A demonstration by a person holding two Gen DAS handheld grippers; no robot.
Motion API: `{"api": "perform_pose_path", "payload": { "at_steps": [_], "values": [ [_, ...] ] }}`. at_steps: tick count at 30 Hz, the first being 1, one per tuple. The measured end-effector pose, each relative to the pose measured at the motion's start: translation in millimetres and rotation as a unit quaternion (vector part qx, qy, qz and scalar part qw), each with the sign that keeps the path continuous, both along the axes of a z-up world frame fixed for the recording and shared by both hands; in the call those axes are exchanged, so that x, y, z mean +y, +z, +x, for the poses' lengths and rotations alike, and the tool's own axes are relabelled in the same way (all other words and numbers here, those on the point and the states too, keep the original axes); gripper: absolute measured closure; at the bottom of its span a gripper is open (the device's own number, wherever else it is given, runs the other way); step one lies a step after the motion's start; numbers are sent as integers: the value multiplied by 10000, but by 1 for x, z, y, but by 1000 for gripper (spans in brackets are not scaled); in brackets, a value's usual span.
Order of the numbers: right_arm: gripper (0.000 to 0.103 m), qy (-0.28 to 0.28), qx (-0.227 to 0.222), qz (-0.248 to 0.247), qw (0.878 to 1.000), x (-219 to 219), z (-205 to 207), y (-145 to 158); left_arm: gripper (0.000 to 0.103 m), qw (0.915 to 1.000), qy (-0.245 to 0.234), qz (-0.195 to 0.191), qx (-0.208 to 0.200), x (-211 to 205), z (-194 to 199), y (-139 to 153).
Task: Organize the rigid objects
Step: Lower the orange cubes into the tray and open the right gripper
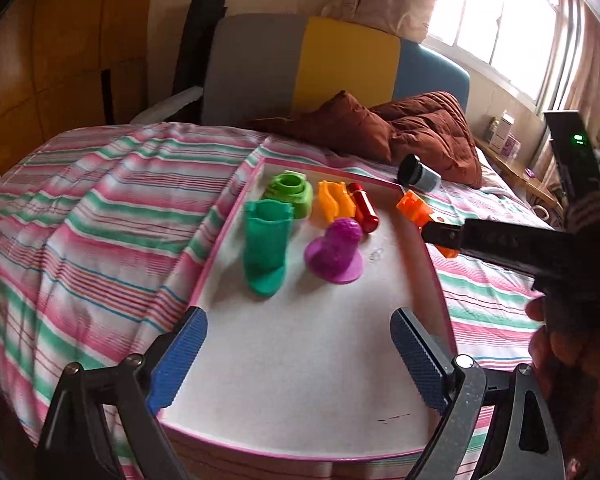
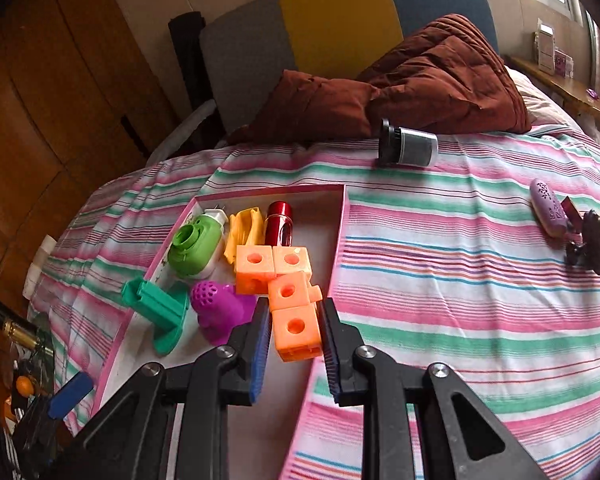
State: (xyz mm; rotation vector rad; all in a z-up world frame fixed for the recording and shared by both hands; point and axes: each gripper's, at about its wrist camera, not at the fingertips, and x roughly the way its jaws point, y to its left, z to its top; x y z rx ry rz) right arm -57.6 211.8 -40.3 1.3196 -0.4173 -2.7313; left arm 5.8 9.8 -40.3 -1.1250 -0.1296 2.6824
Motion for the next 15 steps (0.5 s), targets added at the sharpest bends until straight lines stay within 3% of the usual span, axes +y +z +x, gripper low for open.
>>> {"api": "perform_pose_path", "payload": {
  "at_steps": [15],
  "values": [
    [80,-656,-207,90,9976,-6,-59,-13,9,9991,334,229,-92,-32,3,-2]
  ]
}}
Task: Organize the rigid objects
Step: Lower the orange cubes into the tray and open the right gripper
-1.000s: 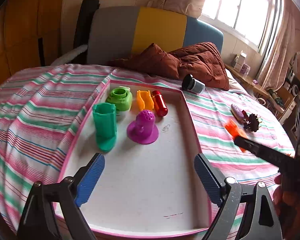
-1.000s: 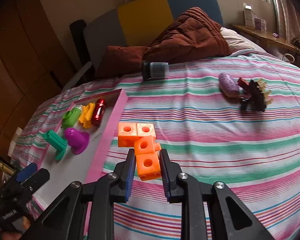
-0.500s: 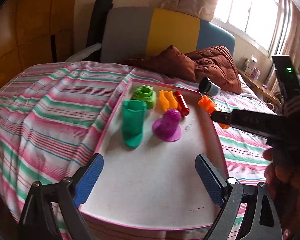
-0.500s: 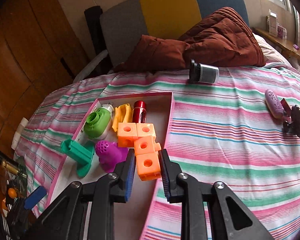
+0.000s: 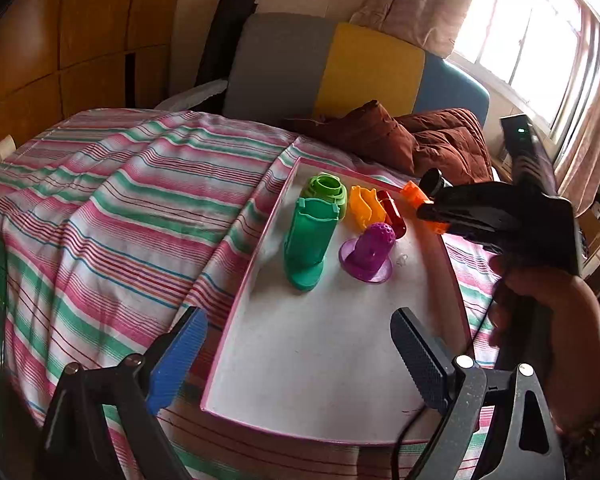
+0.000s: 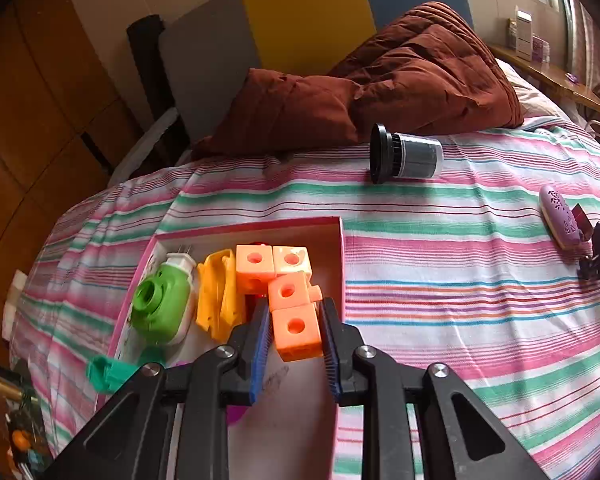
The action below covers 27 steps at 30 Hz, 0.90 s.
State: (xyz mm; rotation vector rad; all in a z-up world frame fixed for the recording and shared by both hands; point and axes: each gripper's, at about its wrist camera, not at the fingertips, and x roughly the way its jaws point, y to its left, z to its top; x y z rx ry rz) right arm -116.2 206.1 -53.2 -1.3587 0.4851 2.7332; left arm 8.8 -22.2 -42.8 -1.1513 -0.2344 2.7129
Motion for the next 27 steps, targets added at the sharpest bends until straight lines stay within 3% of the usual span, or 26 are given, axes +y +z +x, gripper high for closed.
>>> {"api": "perform_pose_path", "payload": {
  "at_steps": [6,19,27],
  "values": [
    [76,-316,-162,2,9994,1,-8,-7,9,9999,123,87,-59,-9,-1,-1],
    [75,270,118,-215,9993,-5,45,7,9,9998,102,185,-18,-9,1,2],
    [75,410,129,187,9989,4,72,15,9,9993,-124,343,-22,-1,4,6]
  ]
}}
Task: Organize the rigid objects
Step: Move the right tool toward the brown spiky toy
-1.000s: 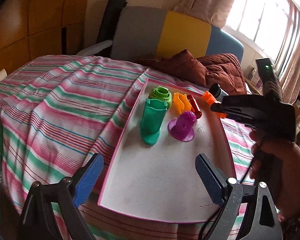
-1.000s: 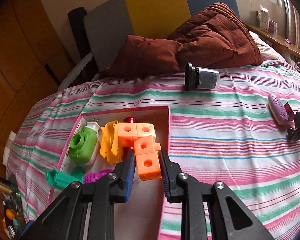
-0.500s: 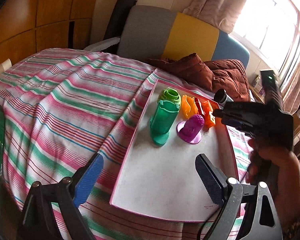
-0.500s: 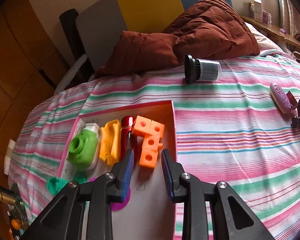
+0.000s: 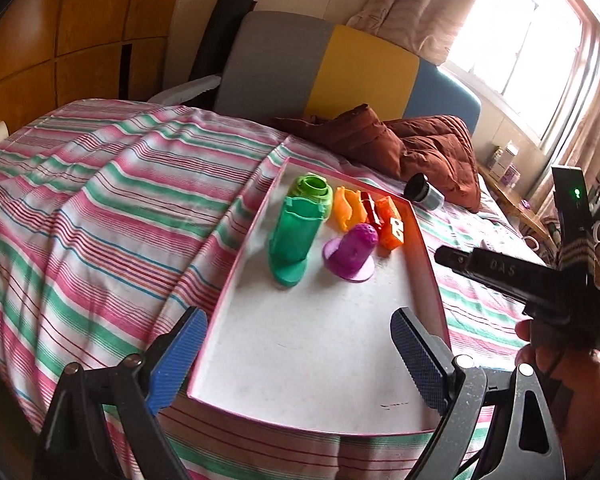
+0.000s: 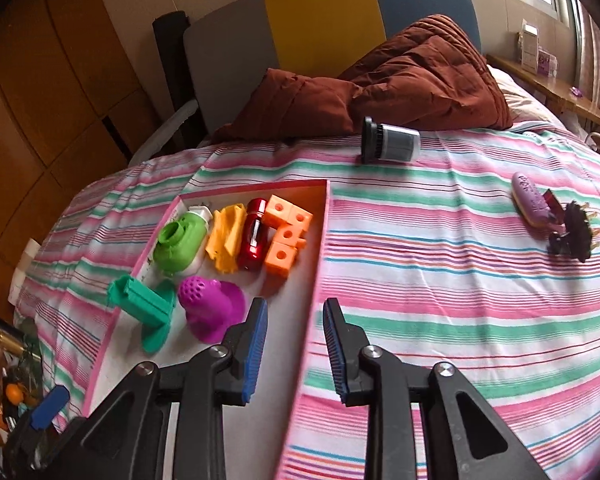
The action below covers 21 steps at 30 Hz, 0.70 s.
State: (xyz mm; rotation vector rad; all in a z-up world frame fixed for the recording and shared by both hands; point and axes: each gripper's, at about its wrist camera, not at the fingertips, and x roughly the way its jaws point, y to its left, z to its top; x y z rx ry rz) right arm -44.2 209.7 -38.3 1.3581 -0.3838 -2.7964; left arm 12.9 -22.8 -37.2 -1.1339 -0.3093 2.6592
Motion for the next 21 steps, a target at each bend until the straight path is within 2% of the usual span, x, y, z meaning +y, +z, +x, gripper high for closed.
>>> {"api": "perform_pose_path", "payload": {
  "at_steps": [21],
  "values": [
    [74,-439,-212,441,9978,69,46,-17,5,9987,-507,-34,85,44,14,12]
  ]
}}
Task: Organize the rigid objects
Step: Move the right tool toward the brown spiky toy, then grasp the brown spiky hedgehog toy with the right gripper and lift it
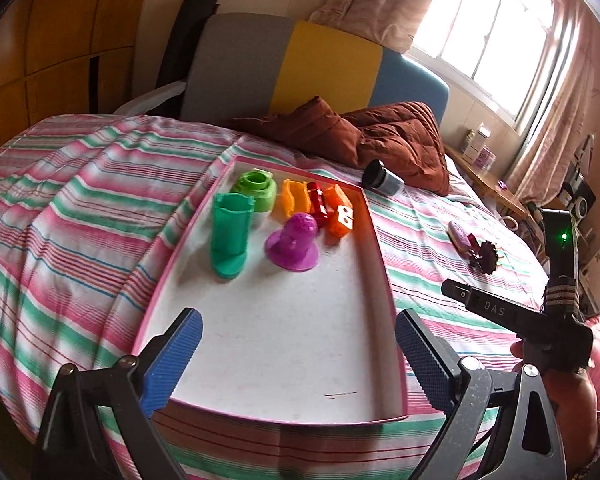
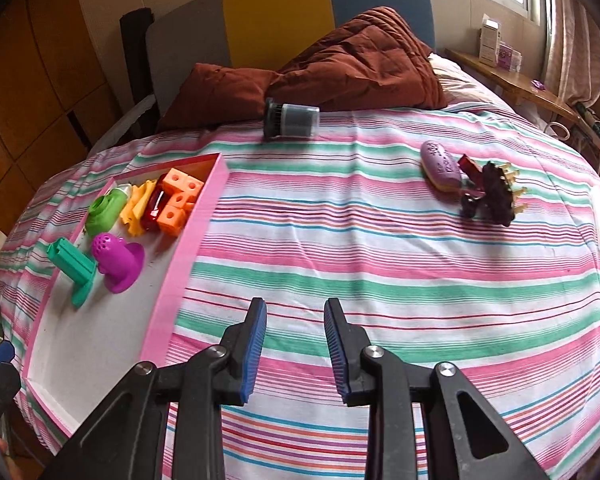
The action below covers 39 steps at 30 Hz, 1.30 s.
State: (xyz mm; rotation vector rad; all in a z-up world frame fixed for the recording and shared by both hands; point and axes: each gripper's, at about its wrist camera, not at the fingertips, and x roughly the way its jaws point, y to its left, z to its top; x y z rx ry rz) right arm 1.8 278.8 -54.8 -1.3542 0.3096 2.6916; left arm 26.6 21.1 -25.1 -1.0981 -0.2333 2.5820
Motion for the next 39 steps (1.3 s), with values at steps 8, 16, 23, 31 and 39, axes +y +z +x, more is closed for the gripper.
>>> {"api": "perform_pose_path", "payload": {
  "at_steps": [8,16,23,31,39],
  "values": [
    [72,-87,-50,122,9999,20,7,-4,5,9996,-268,-57,-90,27,-3,4],
    [68,-171,-279,500,9982,49,3,-18,5,9980,-604,-148,-68,57,1,8],
    [67,-438,-351,1181,9914,88,-5,-19,4,9956,-893,-267,-19,81,11,9],
    [64,-917,-112,1893,9776,138,-45,3,4,9941,-1012,-395,-52,96,17,9],
    [63,-1045,-348,1099,9878,182,-69,-15,4,9933,-1023,-541,-48,100,22,10]
  ]
}}
